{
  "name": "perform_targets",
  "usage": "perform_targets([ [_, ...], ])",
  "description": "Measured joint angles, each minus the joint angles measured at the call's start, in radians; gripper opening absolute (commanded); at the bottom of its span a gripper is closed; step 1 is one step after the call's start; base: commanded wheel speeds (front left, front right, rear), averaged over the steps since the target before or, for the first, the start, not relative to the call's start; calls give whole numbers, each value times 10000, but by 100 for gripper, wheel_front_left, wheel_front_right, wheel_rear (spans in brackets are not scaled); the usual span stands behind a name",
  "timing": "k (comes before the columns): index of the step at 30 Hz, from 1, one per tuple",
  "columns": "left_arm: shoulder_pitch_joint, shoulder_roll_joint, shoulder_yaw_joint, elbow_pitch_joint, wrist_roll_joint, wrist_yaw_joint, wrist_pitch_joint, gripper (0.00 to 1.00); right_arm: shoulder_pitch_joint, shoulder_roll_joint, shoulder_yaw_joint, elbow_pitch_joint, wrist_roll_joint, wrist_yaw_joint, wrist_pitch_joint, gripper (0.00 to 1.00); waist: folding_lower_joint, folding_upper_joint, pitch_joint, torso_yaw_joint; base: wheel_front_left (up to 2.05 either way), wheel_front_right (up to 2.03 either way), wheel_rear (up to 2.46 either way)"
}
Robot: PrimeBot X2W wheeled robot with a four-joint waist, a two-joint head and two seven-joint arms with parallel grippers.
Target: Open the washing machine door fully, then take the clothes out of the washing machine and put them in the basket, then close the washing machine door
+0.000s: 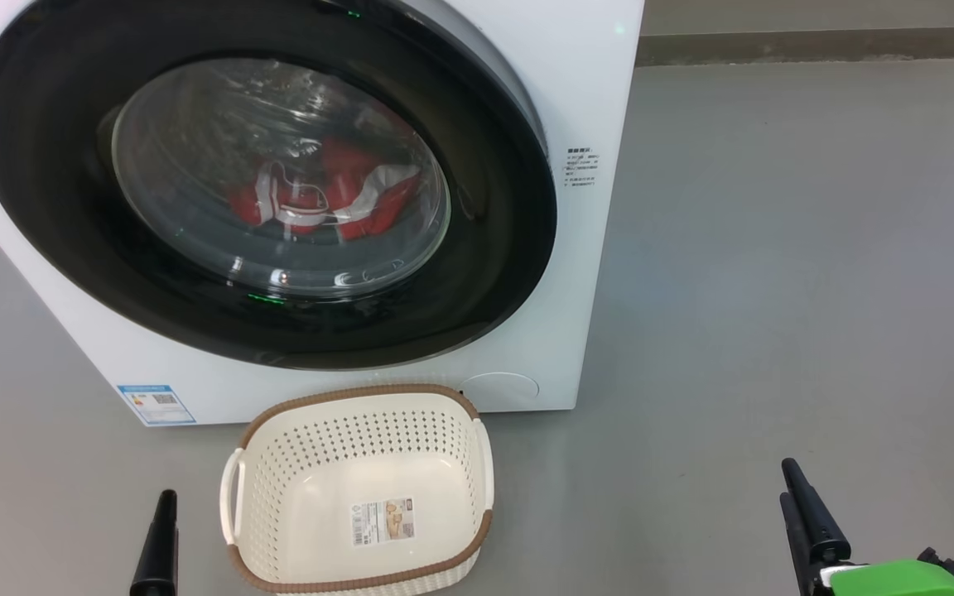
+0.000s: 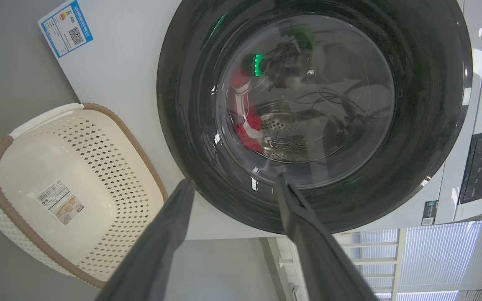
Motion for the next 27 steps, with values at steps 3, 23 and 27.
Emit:
perform_targets([
  [3, 24, 8, -81, -107, 650, 0, -115, 100, 0, -4, 61, 0, -495, 0, -90, 100, -1, 0, -8, 15, 0, 0, 0],
  [23, 232, 100, -326, -596, 3340, 0, -660, 100, -1, -107, 627, -73, -2846, 0, -694, 100, -1, 0, 13, 111, 0, 0, 0],
  [27, 234, 109, -359, -667, 3829, 0, -796, 100, -1, -134, 700, -98, -3189, 0, -796, 100, 0, 0, 16, 123, 0, 0, 0],
])
